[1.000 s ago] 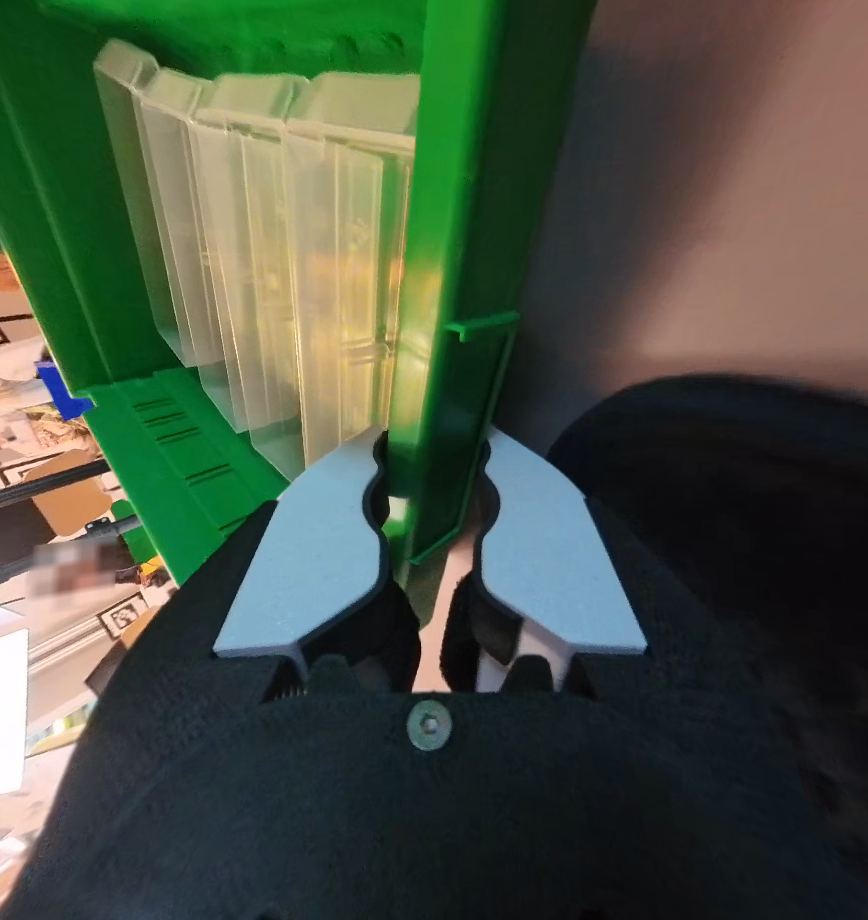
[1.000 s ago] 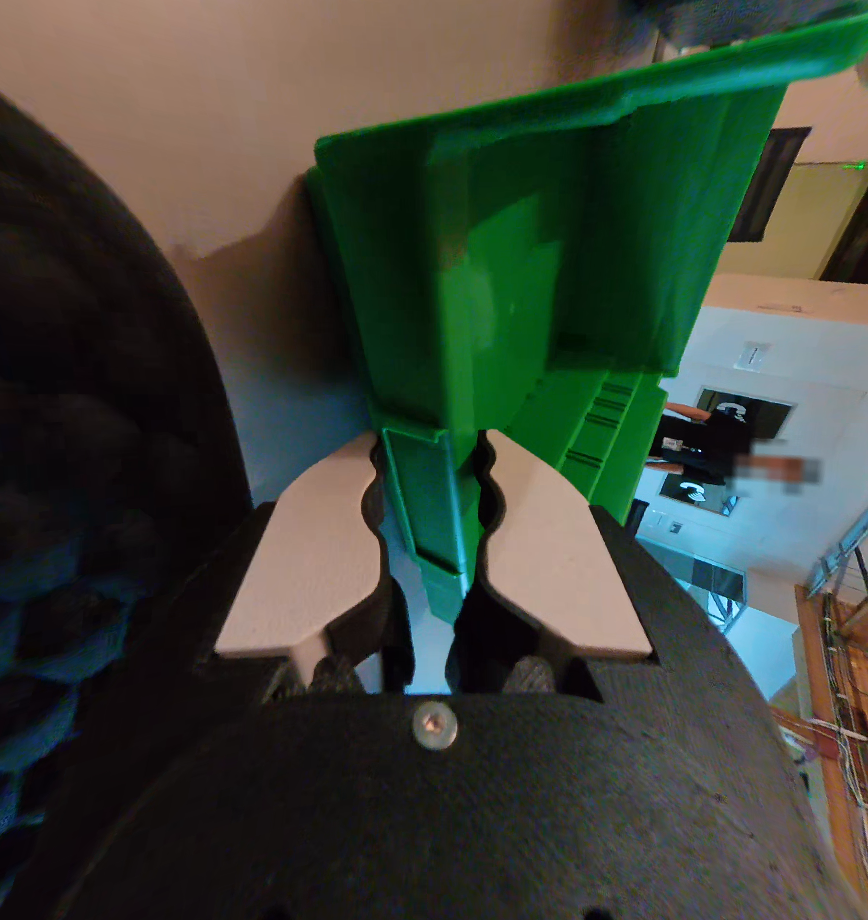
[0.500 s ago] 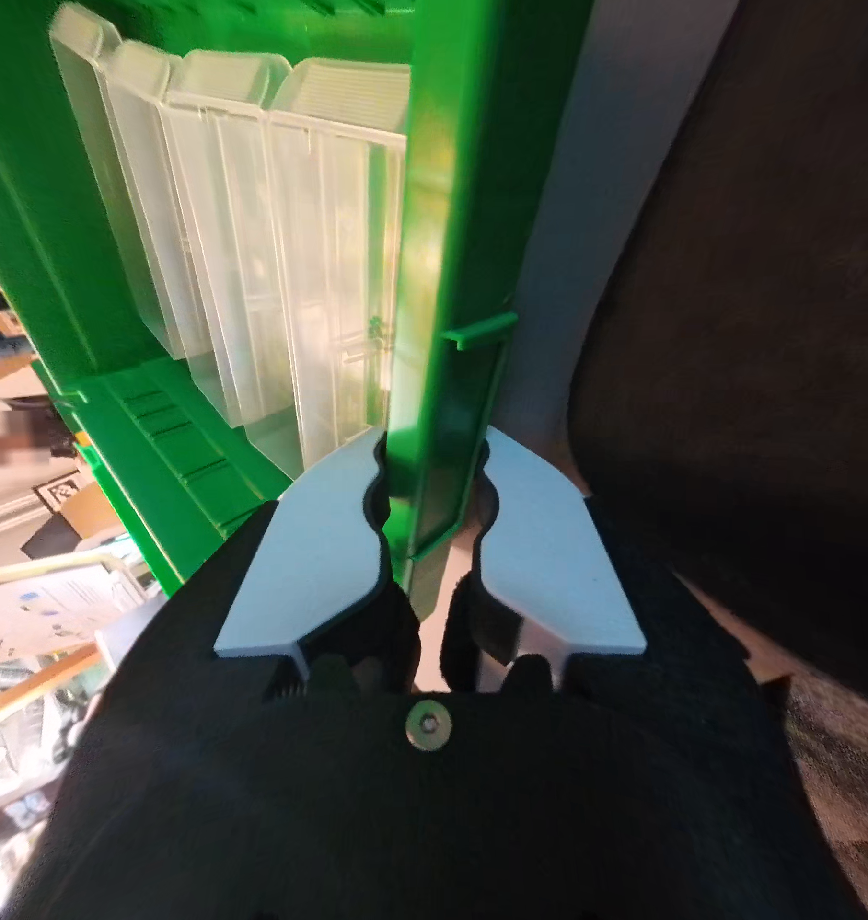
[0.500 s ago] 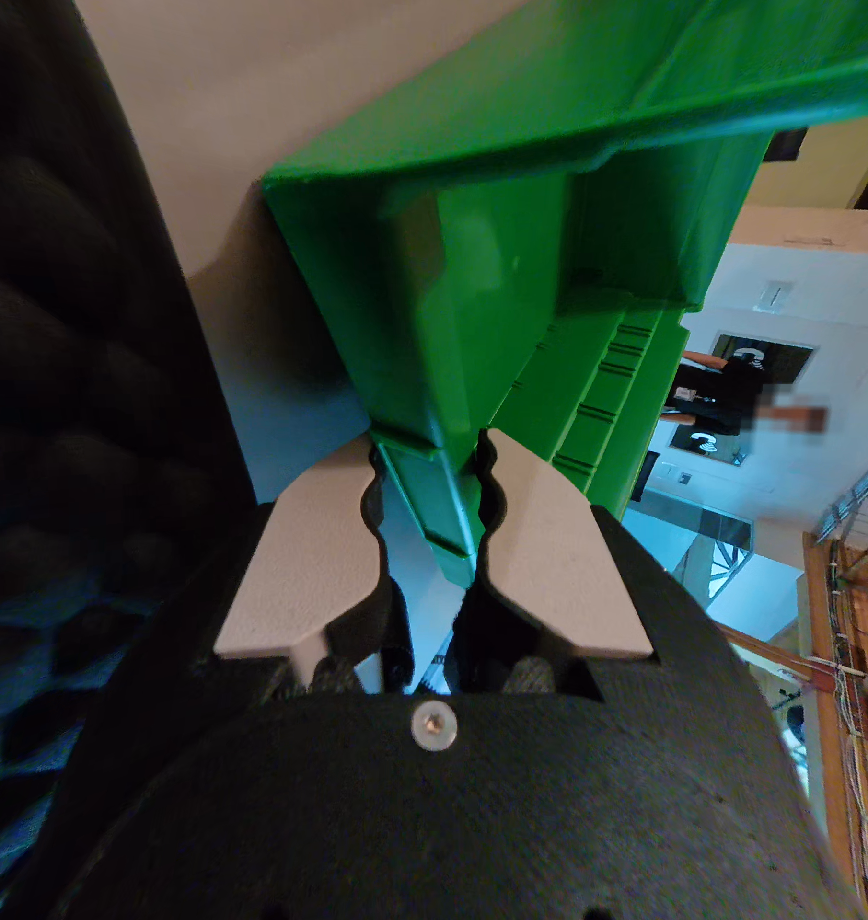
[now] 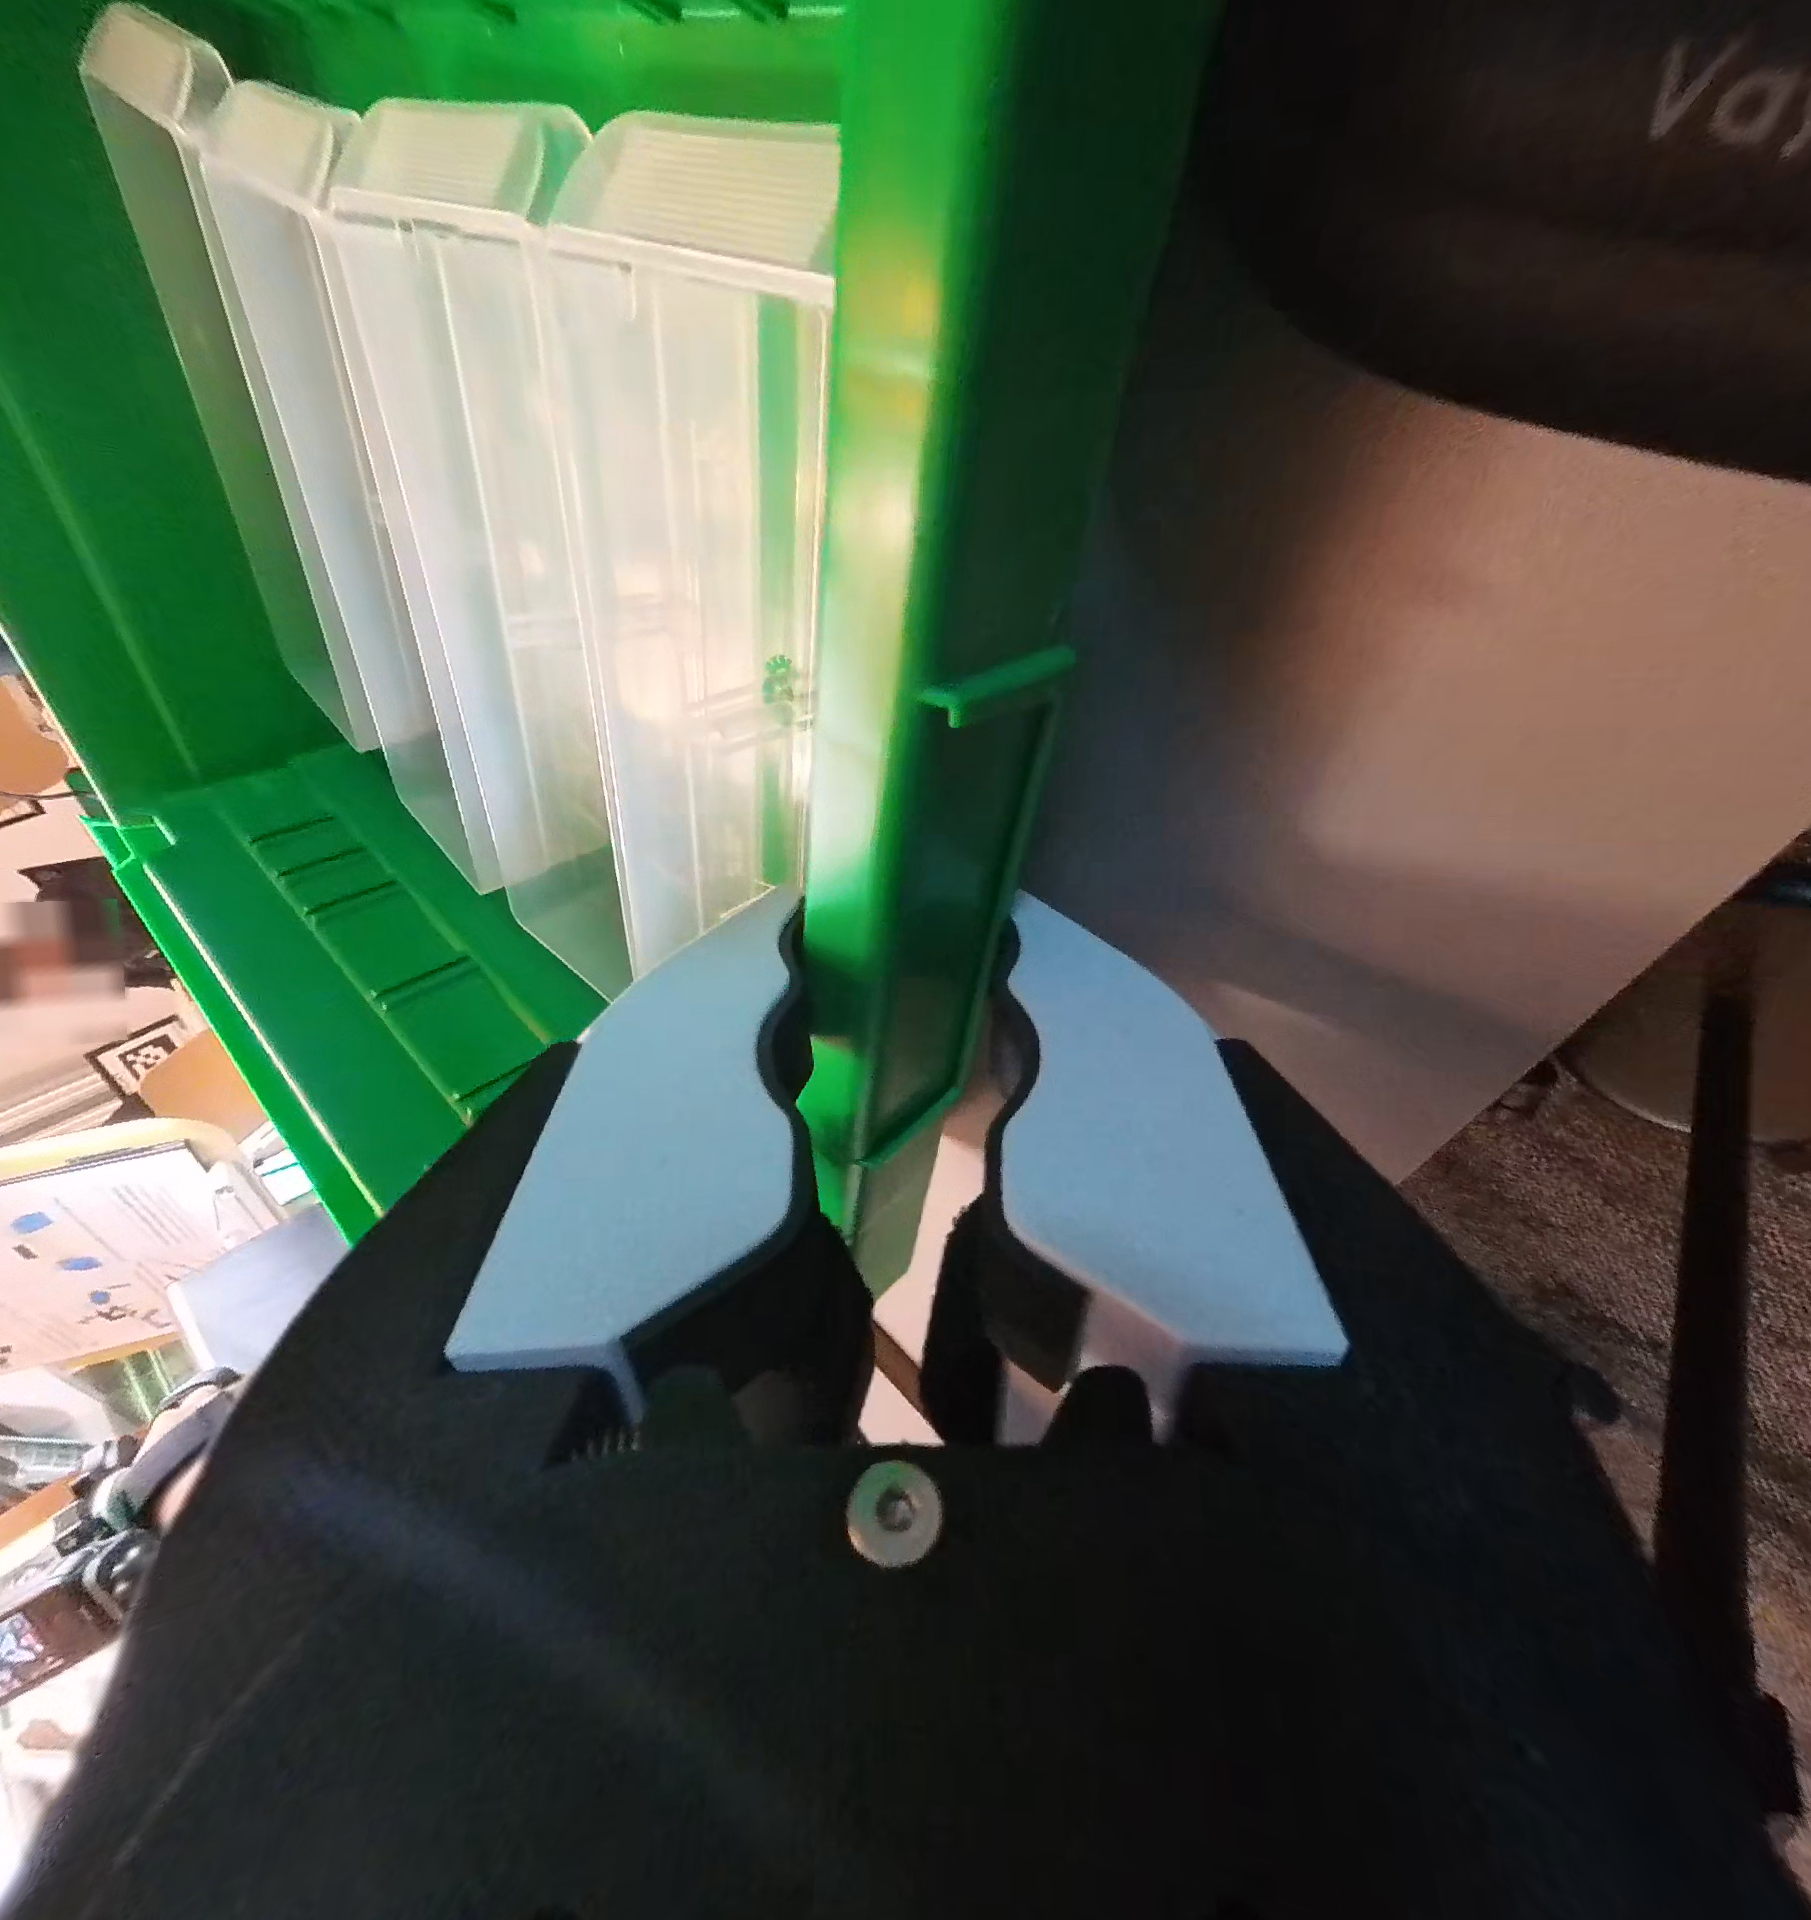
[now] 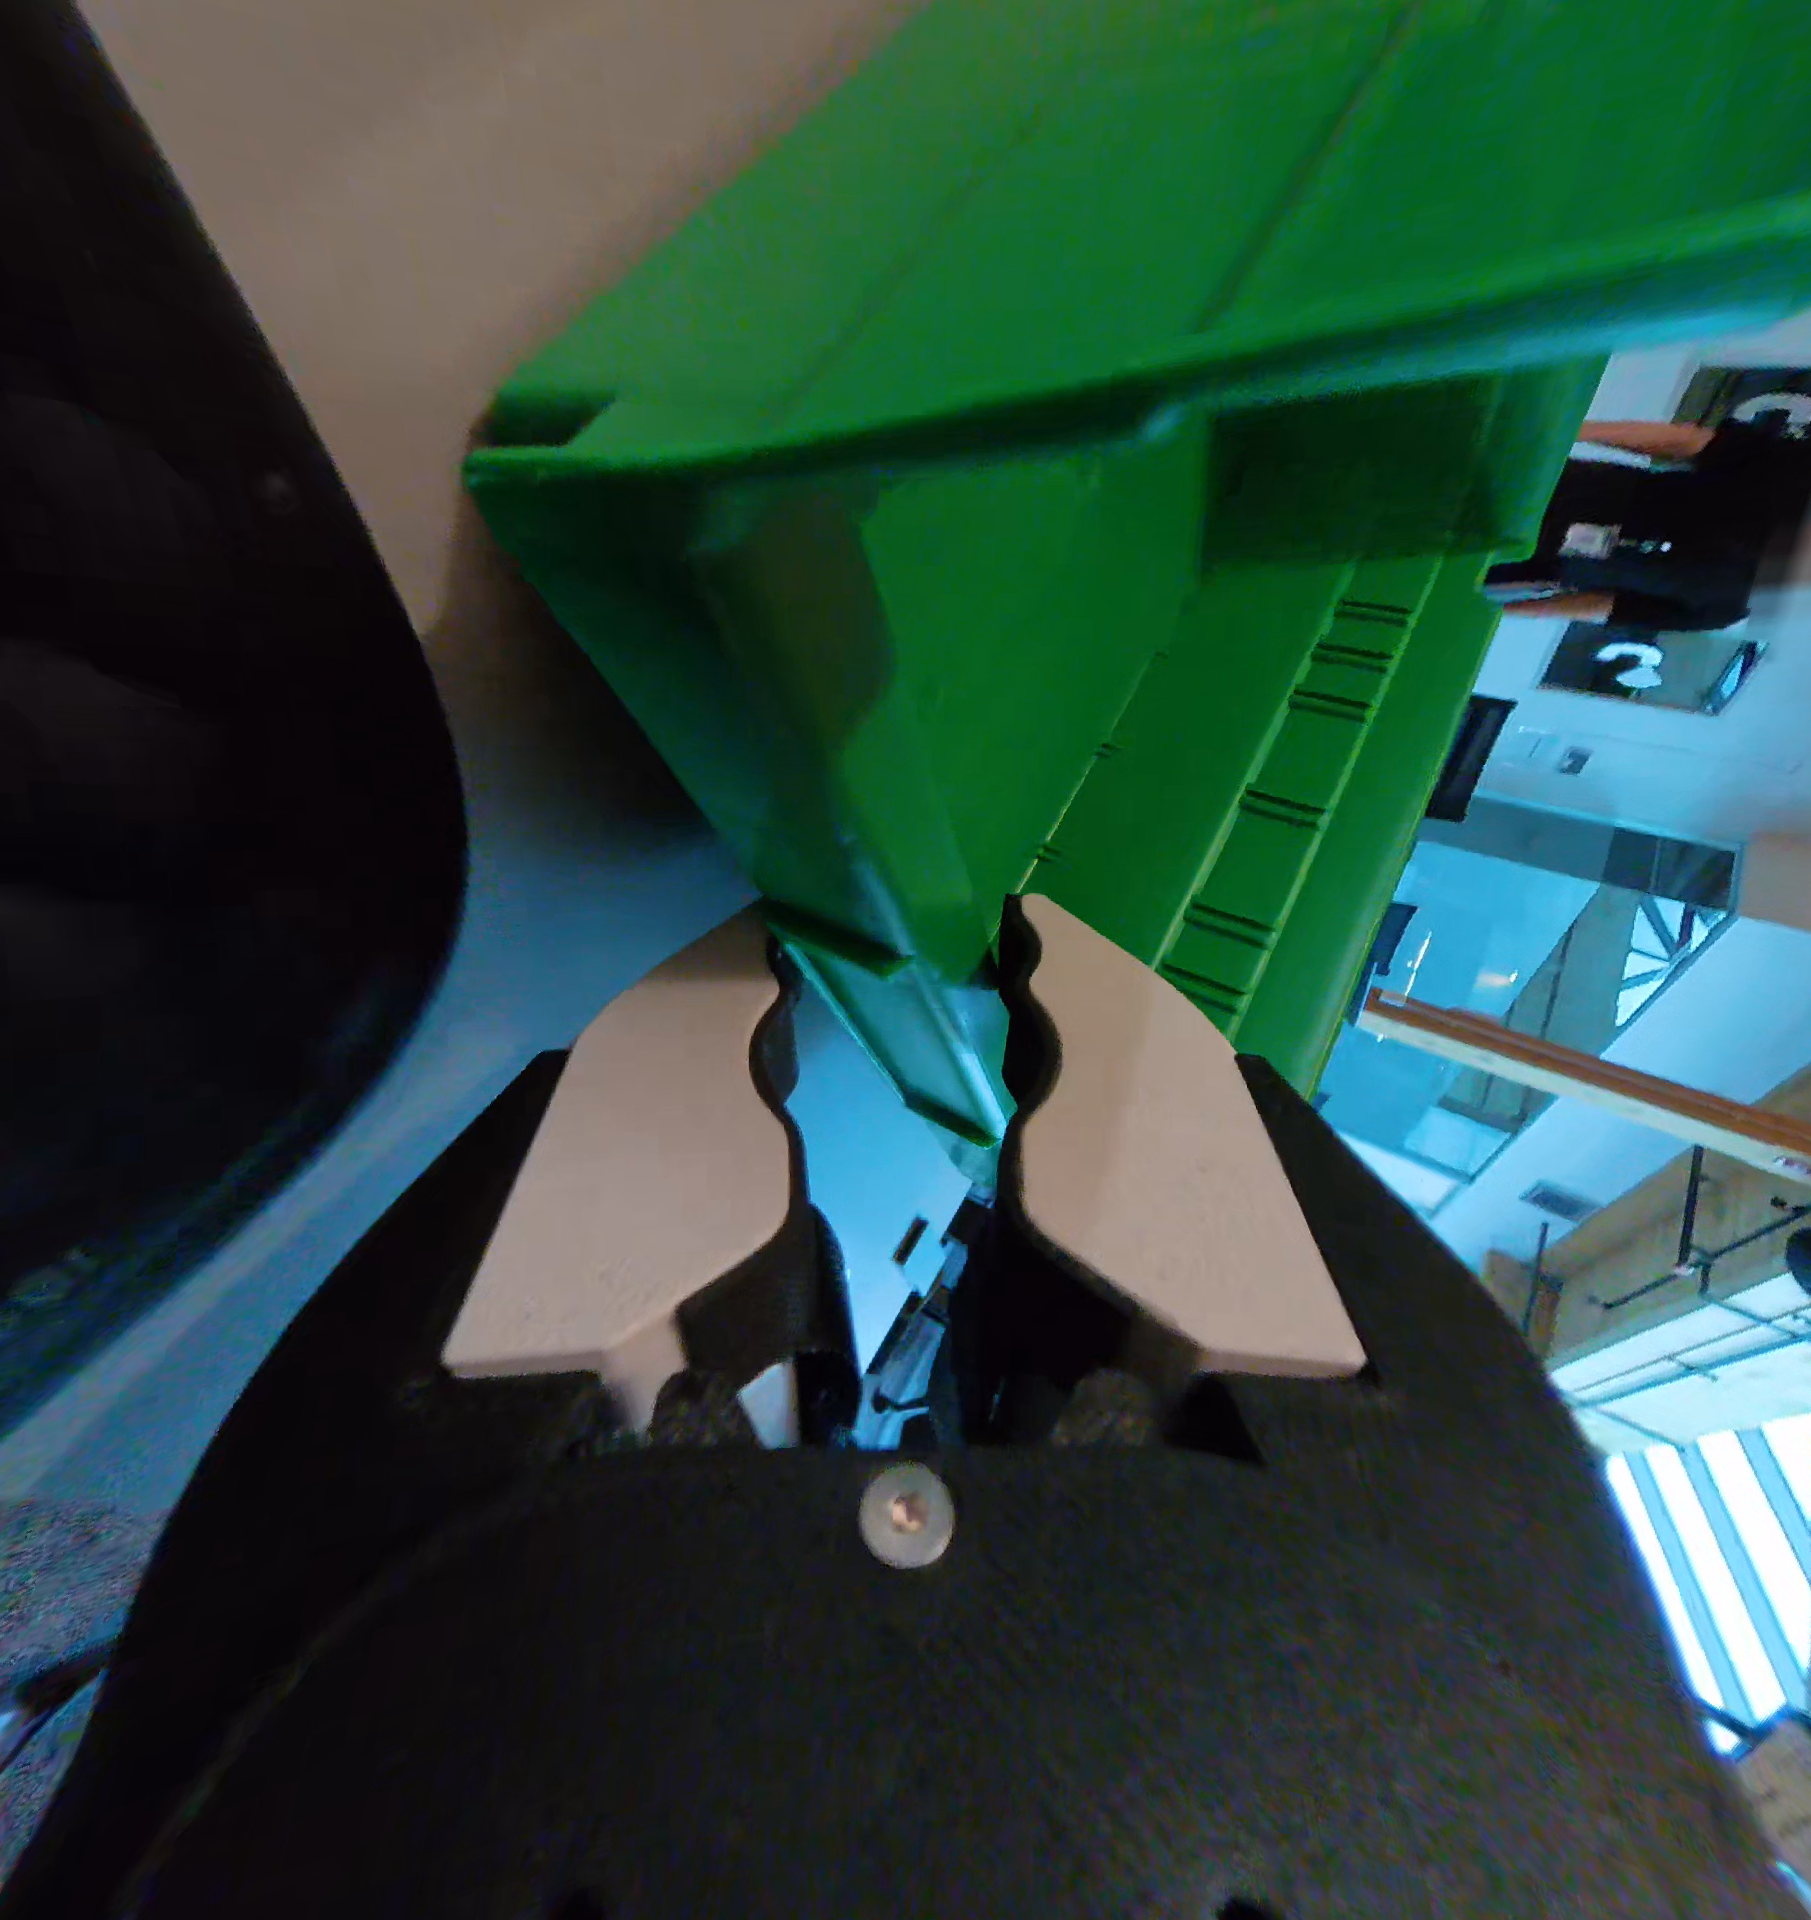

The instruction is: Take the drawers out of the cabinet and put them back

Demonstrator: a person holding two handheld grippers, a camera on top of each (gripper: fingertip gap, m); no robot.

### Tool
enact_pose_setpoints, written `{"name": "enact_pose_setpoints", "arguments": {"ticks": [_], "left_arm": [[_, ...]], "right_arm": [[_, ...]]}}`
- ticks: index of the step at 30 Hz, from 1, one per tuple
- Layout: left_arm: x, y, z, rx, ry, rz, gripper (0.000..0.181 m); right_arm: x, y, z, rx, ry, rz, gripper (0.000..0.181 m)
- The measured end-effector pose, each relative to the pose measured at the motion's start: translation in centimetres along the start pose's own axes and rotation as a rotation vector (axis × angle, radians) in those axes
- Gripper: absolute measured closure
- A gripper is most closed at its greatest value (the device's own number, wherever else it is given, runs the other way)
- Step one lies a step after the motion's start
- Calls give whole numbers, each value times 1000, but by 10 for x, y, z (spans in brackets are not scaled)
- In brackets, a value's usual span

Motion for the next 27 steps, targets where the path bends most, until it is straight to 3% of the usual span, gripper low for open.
{"name": "enact_pose_setpoints", "arguments": {"ticks": [6, 9, 11, 14, 17, 19, 21, 23, 25, 27], "left_arm": [[12, 0, -3, 51, 0, 137, 151], [6, 0, -1, 19, 54, 34, 149], [2, 7, 1, 20, 116, -63, 140], [-7, 45, 20, 23, 300, -299, 122], [-25, 115, 53, -12, 476, -622, 111], [-42, 168, 81, -139, 575, -825, 103], [-68, 232, 111, -288, 729, -1143, 96], [-94, 277, 136, -268, 1000, -1471, 91], [-129, 292, 152, -134, 1190, -1712, 91], [-171, 277, 172, 19, 1333, -1772, 91]], "right_arm": [[25, -8, -1, -14, -53, 41, 144], [21, -5, 2, -97, -150, -56, 137], [17, 5, 7, -219, -237, -153, 119], [13, 29, -4, -328, -373, -299, 94], [-6, 72, -35, -395, -543, -554, 83], [-28, 113, -66, -379, -672, -812, 78], [-53, 166, -99, -341, -804, -1155, 75], [-74, 208, -132, -322, -1010, -1449, 81], [-99, 230, -154, -402, -1193, -1640, 82], [-133, 230, -171, -529, -1370, -1730, 87]]}}
Point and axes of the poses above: each gripper's, where its closed fingertips meet, y back along the fingers, x out of its underside, z = x × y across the jaws, the point moved 2 cm from there along y, back along the fingers, and after that the axes turned 12 degrees about z, right-handed, at the moved point
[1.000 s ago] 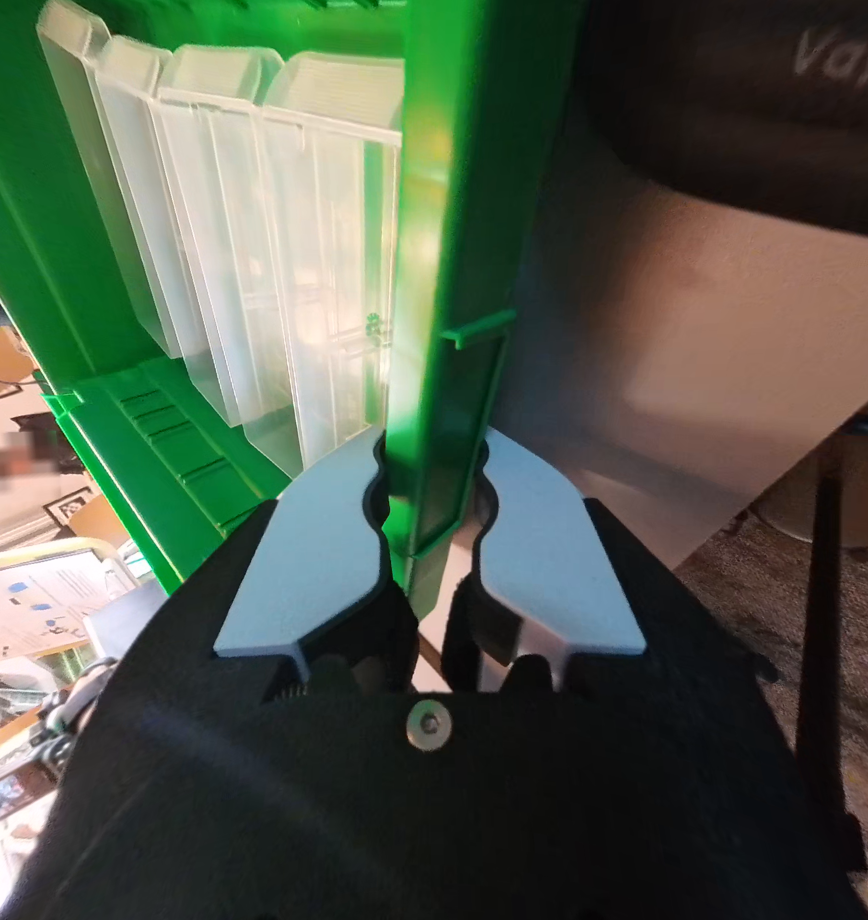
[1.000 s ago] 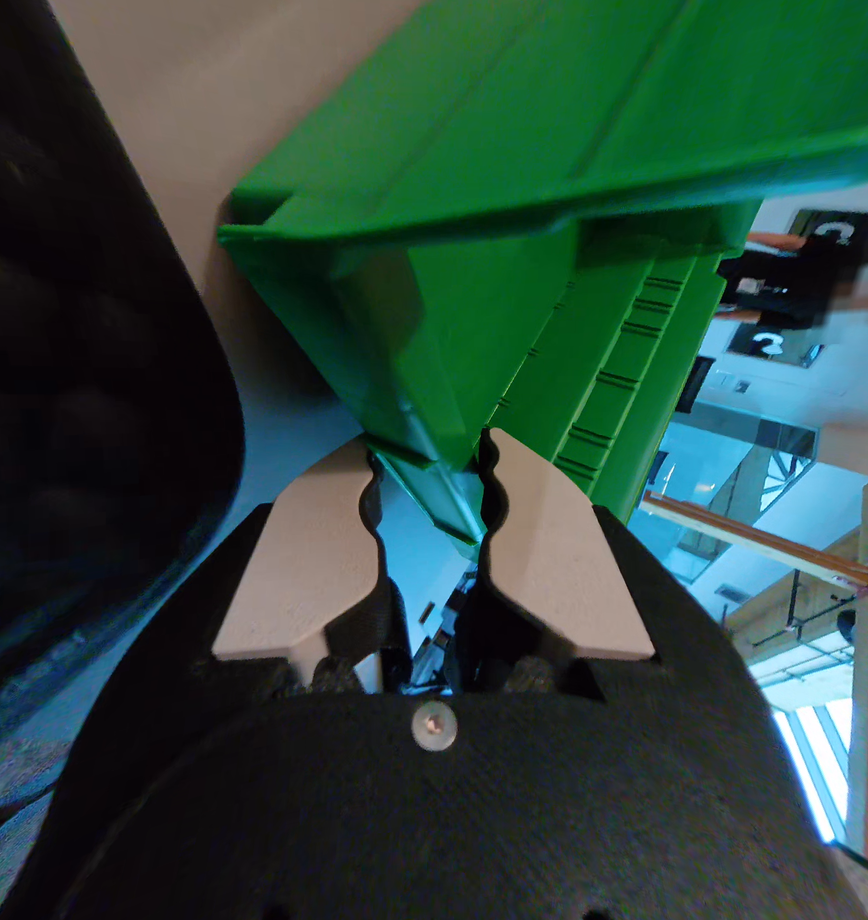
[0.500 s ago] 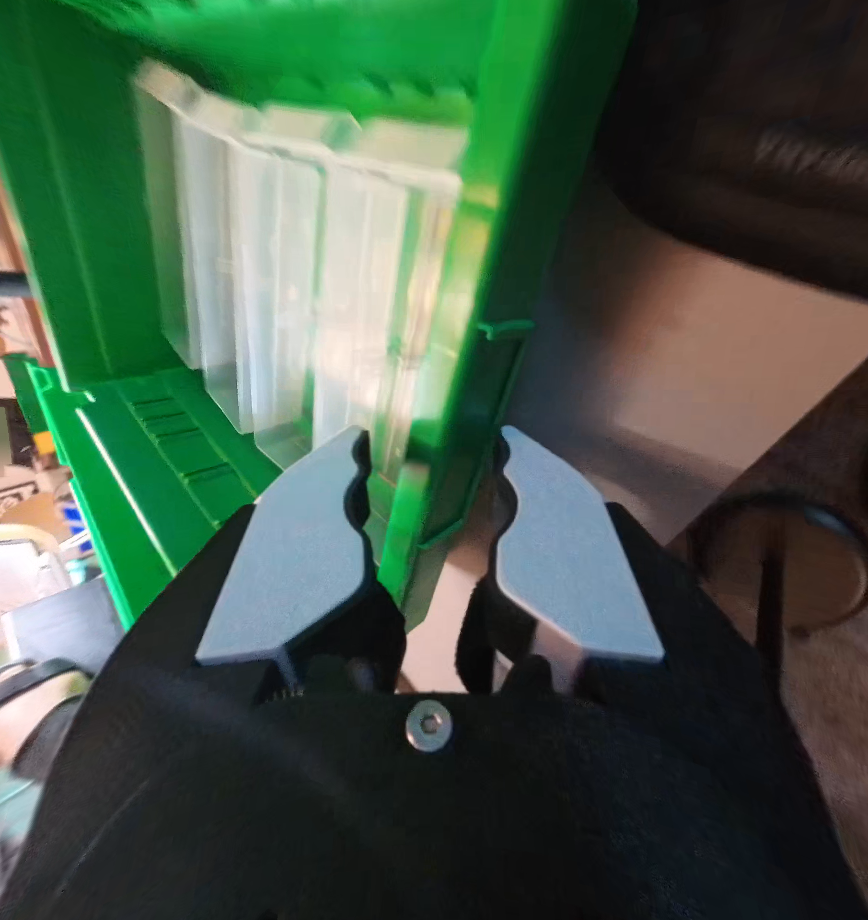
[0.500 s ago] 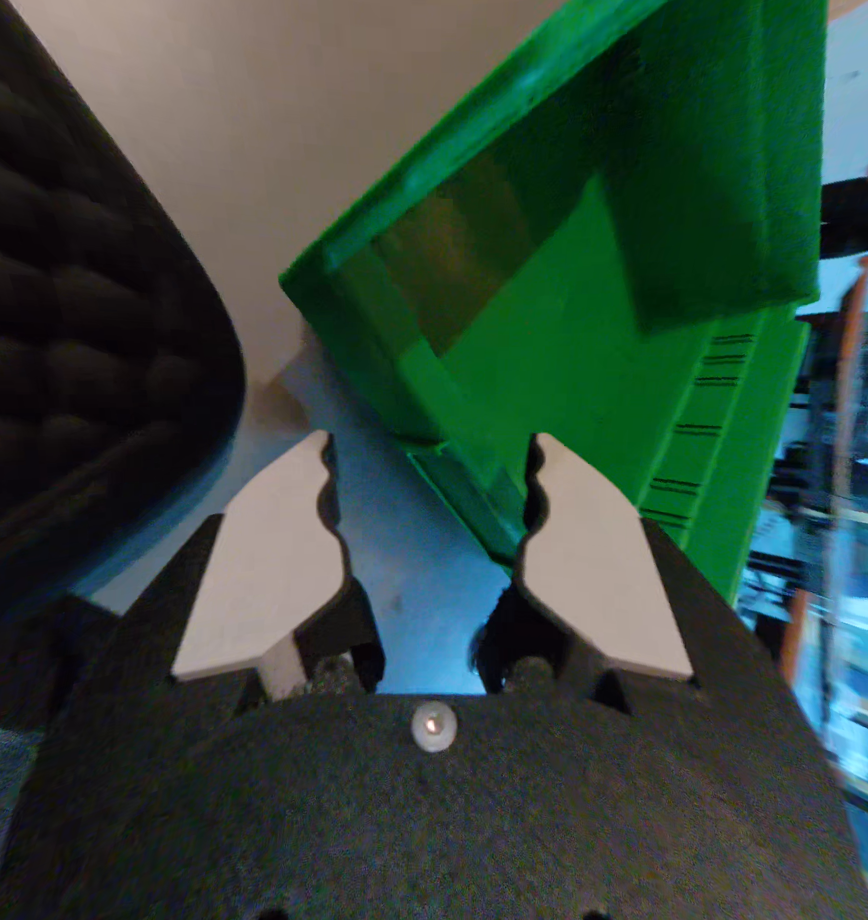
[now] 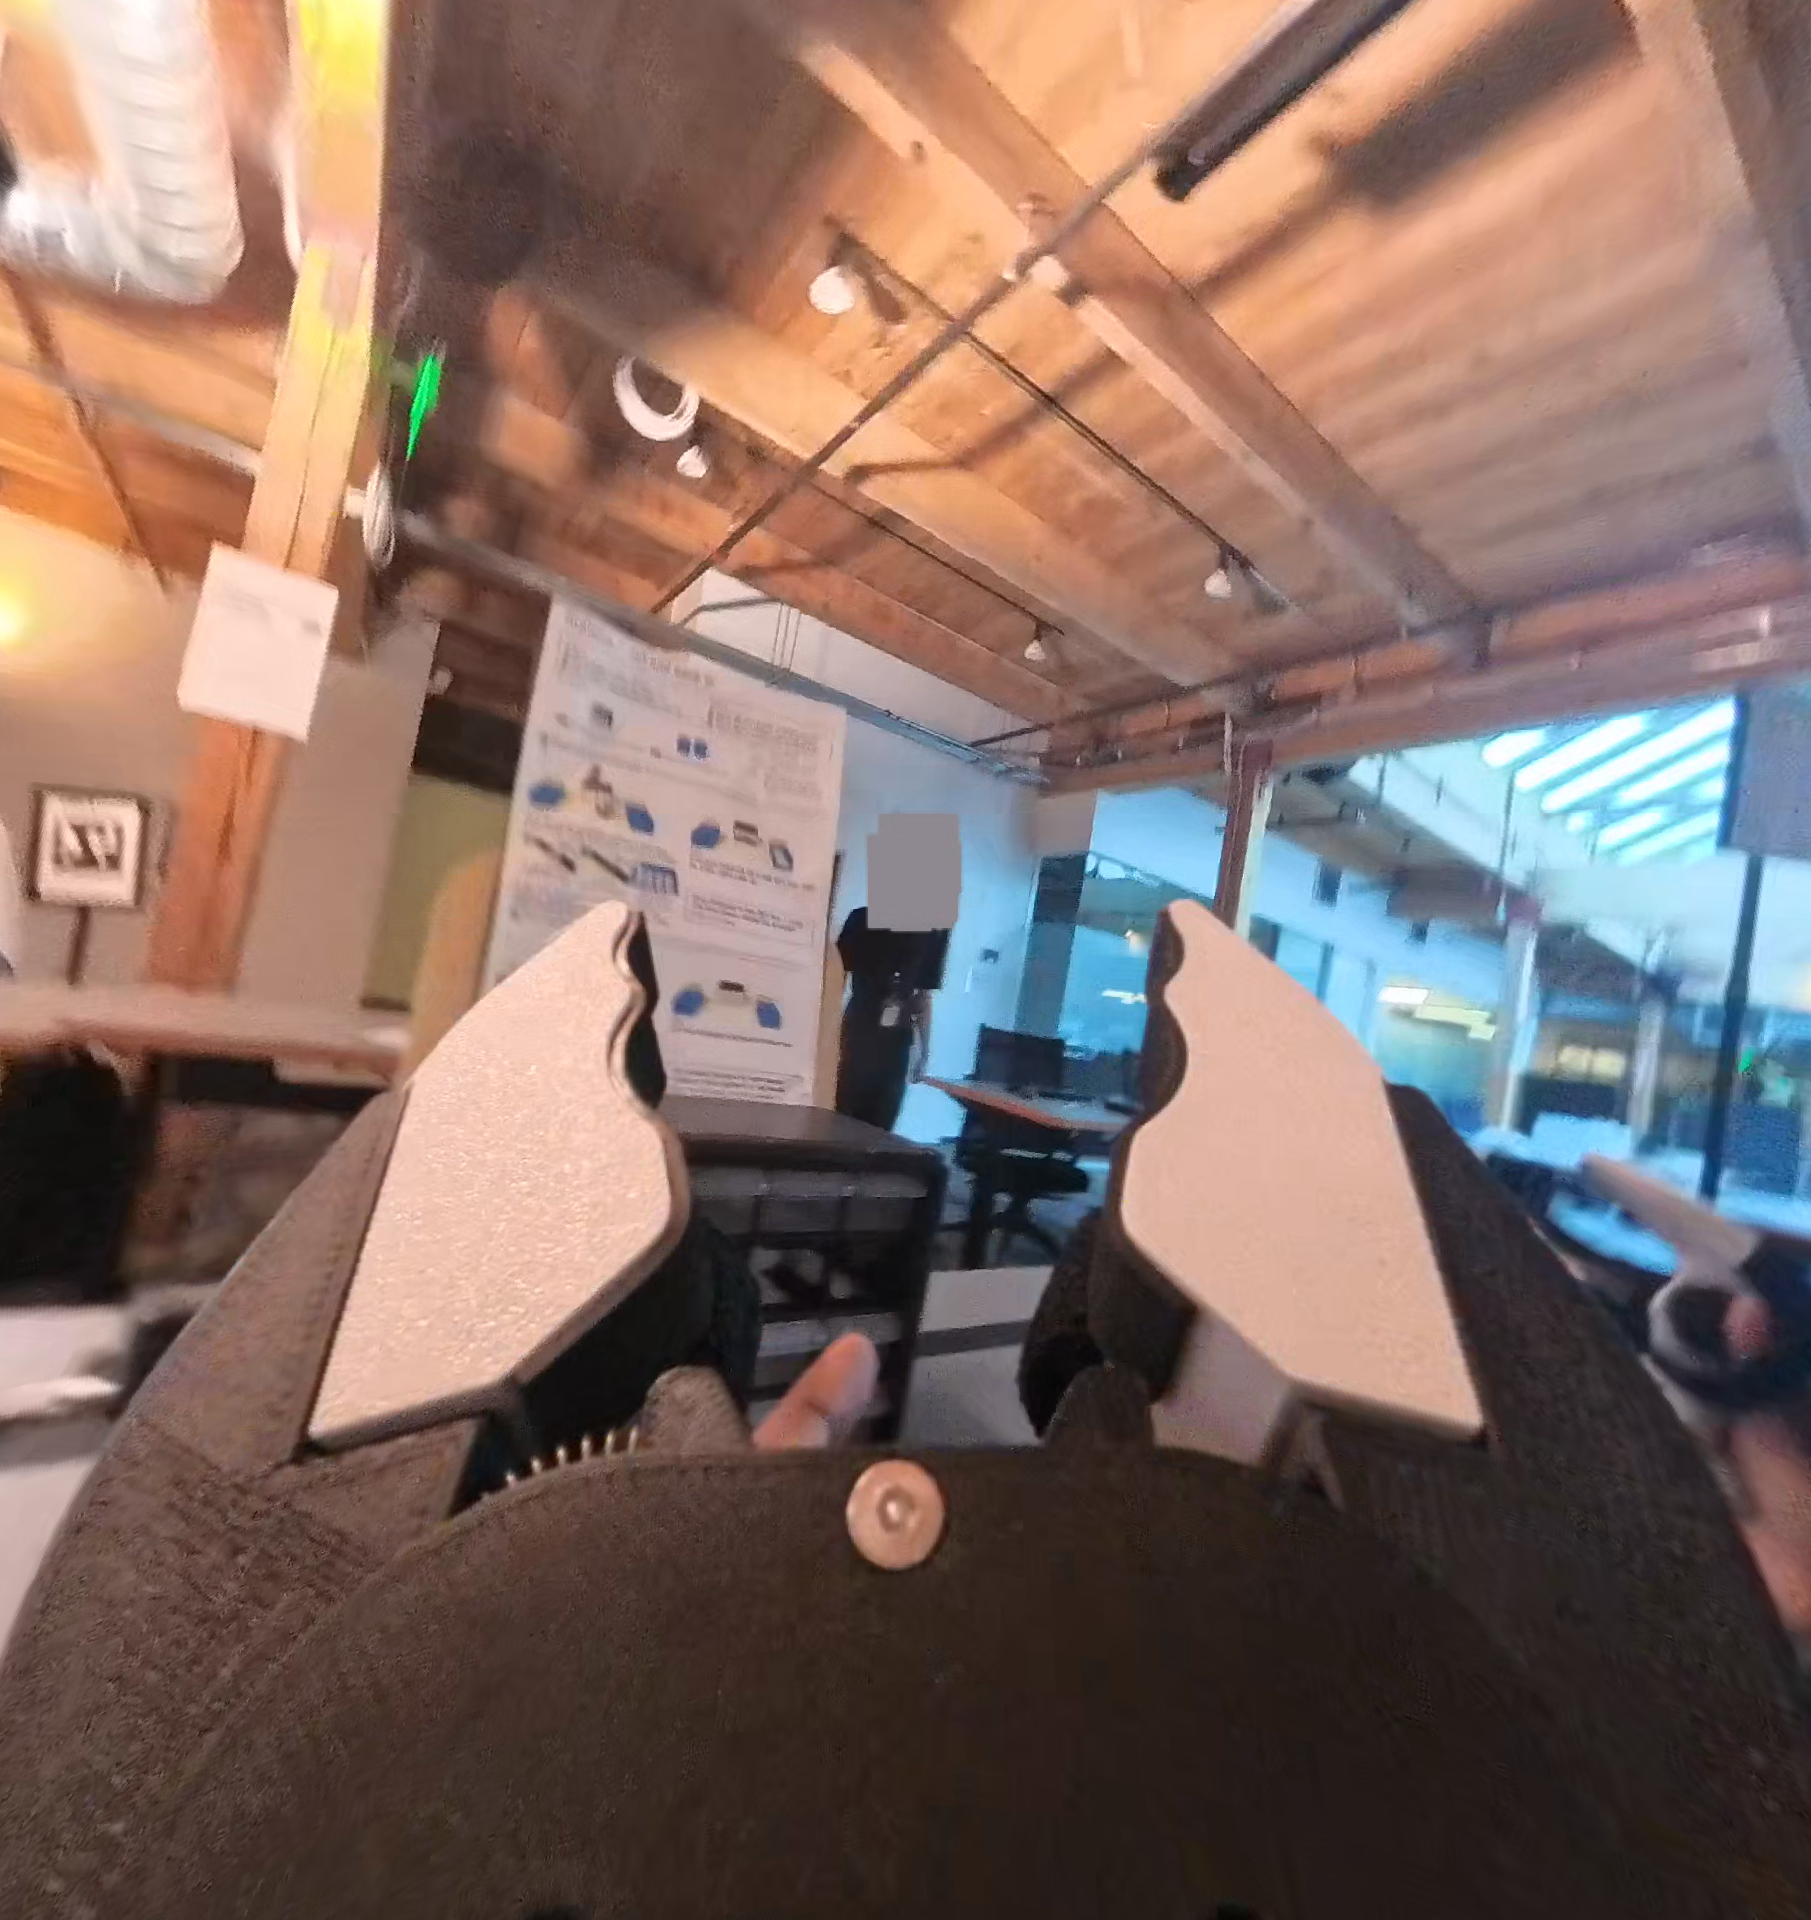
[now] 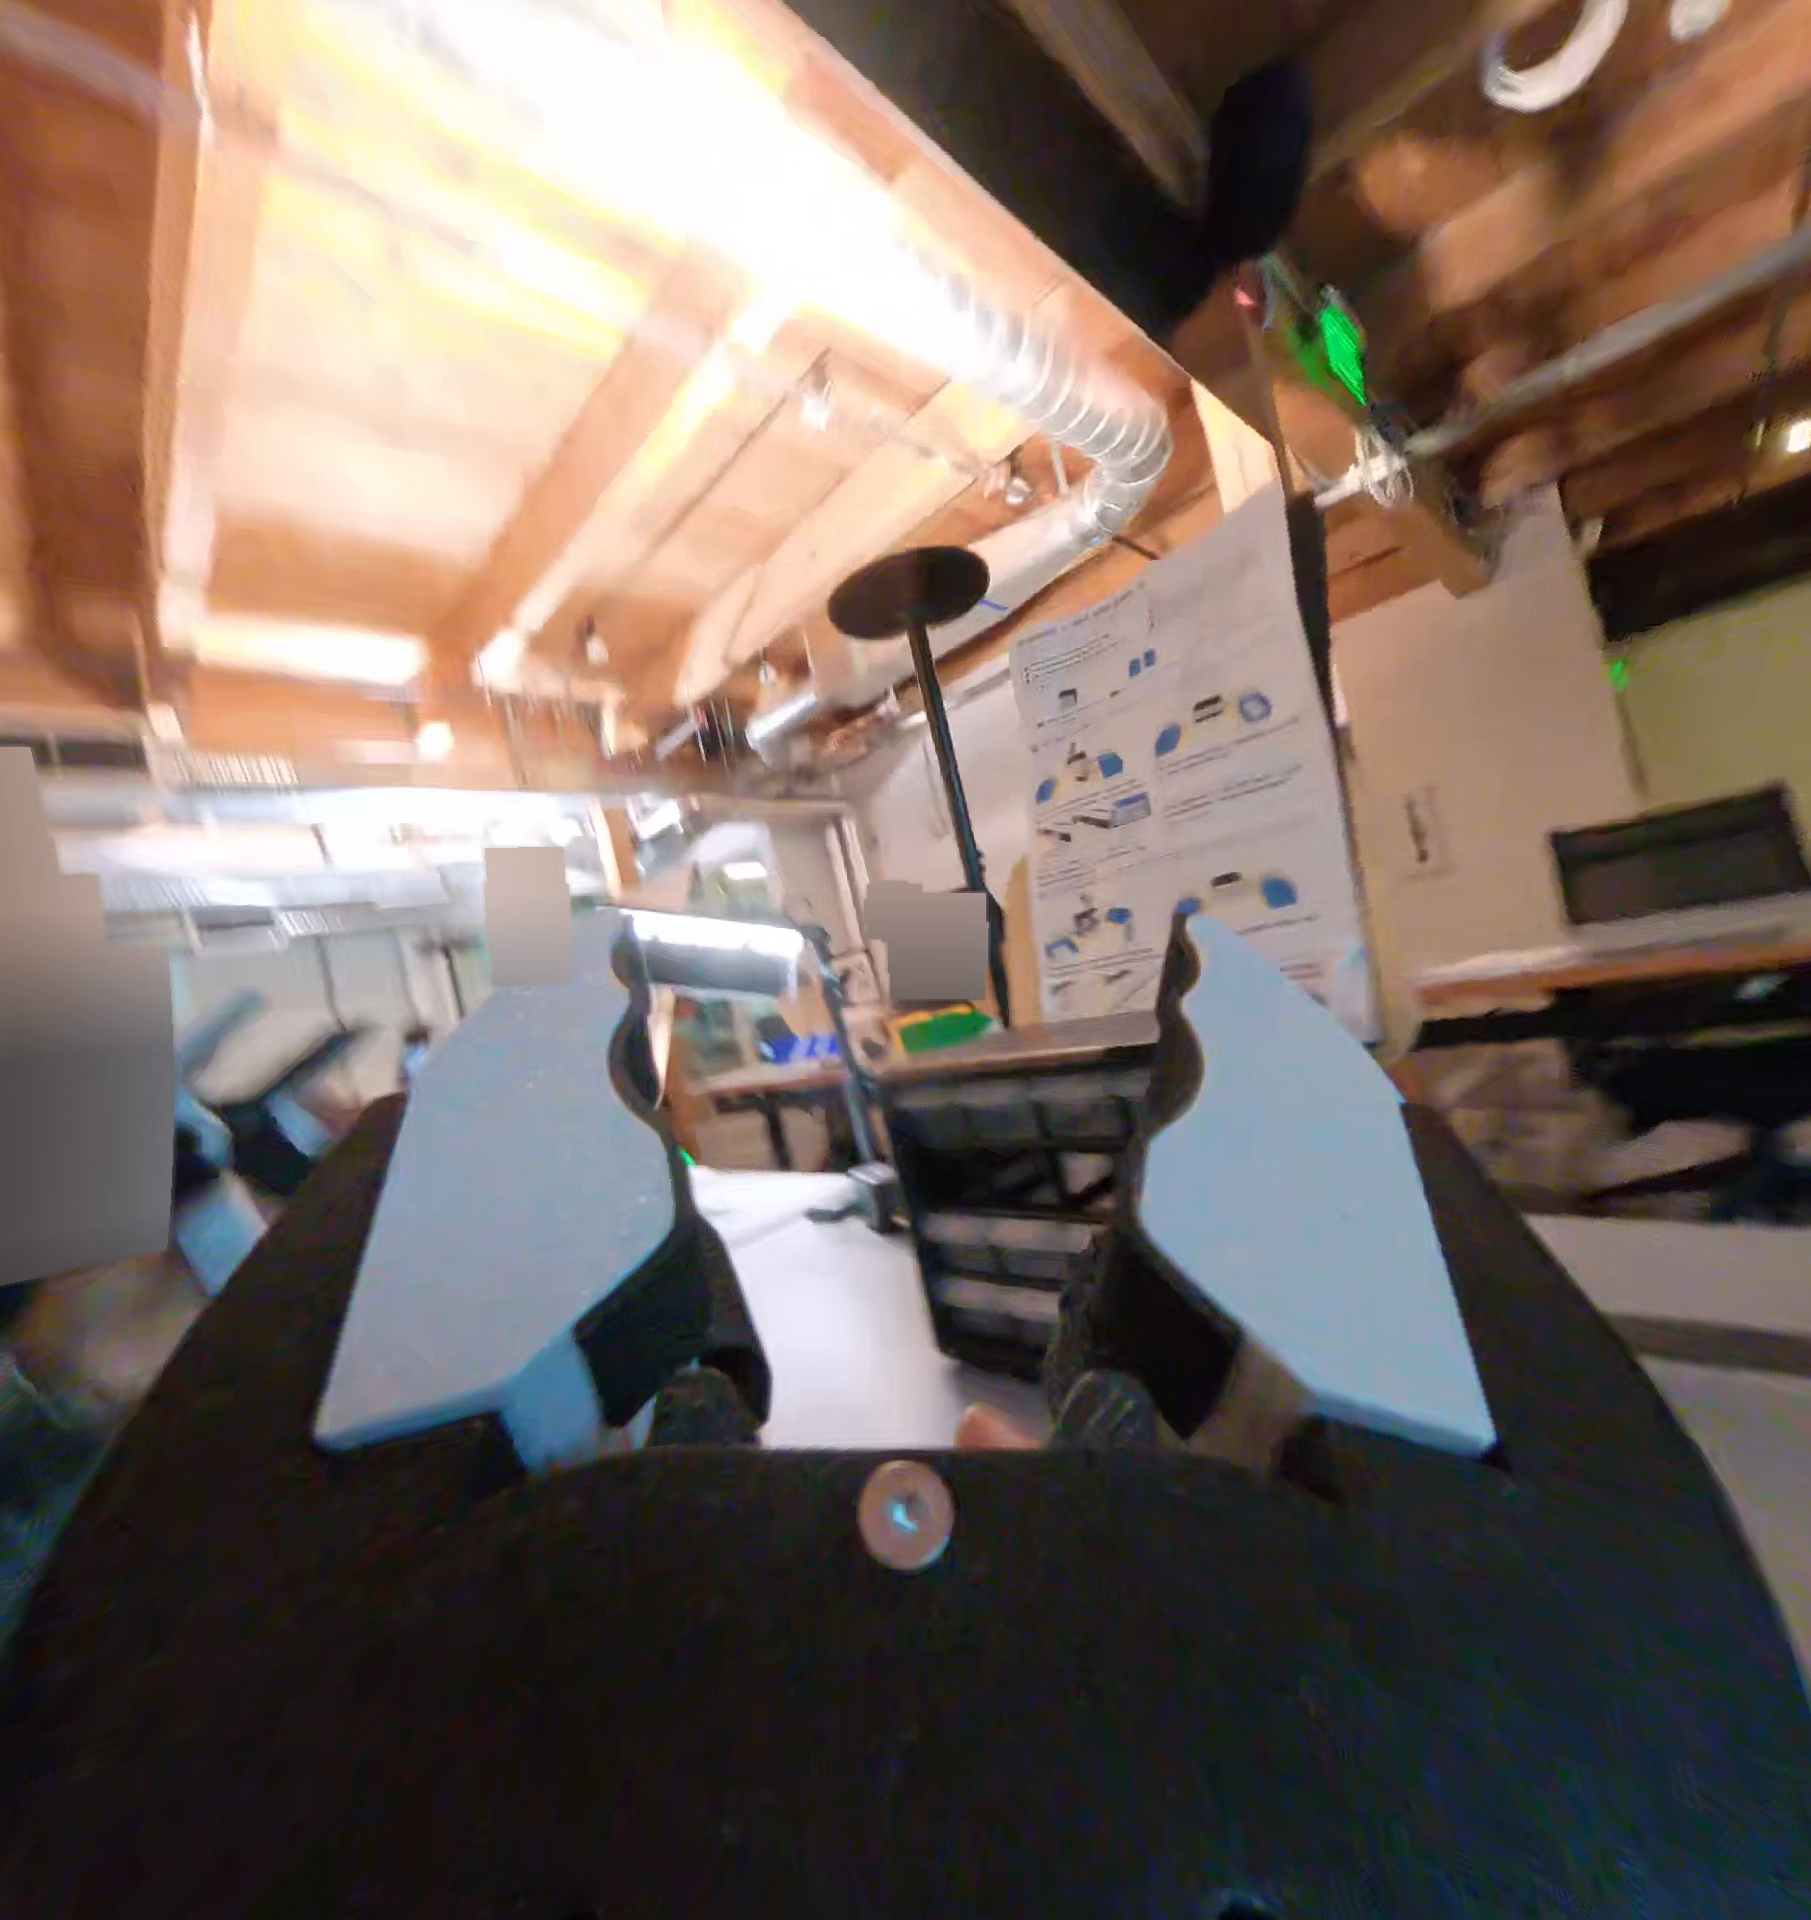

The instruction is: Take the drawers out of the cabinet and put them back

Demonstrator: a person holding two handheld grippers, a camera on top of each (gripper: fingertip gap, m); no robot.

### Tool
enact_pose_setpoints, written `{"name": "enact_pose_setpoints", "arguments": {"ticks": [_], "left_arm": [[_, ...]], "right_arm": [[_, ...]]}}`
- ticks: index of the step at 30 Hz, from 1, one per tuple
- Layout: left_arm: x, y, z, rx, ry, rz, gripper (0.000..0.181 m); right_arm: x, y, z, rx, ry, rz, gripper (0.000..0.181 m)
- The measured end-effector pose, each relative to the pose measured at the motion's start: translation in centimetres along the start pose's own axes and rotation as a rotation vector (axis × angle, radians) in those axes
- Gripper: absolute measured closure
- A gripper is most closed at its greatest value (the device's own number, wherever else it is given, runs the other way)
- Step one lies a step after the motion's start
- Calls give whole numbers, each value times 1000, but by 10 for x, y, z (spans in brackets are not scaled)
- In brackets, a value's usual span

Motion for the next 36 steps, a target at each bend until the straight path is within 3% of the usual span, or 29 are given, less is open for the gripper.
{"name": "enact_pose_setpoints", "arguments": {"ticks": [3, 5, 9, 13, 19, 26, 36], "left_arm": [[54, -63, 38, -146, 111, 56, 92], [101, -96, 79, -303, 57, 165, 93], [178, -124, 152, -506, -77, 371, 103], [233, -141, 182, -471, -51, 525, 106], [249, -159, 180, -393, -123, 548, 126], [251, -168, 189, -439, -150, 583, 161], [248, -155, 173, -435, -171, 672, 162]], "right_arm": [[32, -61, -21, 27, -196, 3, 96], [62, -97, -49, 118, -192, 49, 104], [122, -144, -115, 334, -155, 179, 114], [171, -175, -154, 460, 23, 365, 117], [201, -197, -177, 545, 207, 474, 138], [210, -208, -174, 534, 307, 549, 162], [206, -194, -167, 575, 353, 643, 163]]}}
Point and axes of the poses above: each gripper's, where its closed fingertips meet, y back along the fingers, x out of its underside, z = x × y across the jaws, the point moved 2 cm from there along y, back along the fingers, and after that the axes turned 12 degrees about z, right-handed, at the moved point
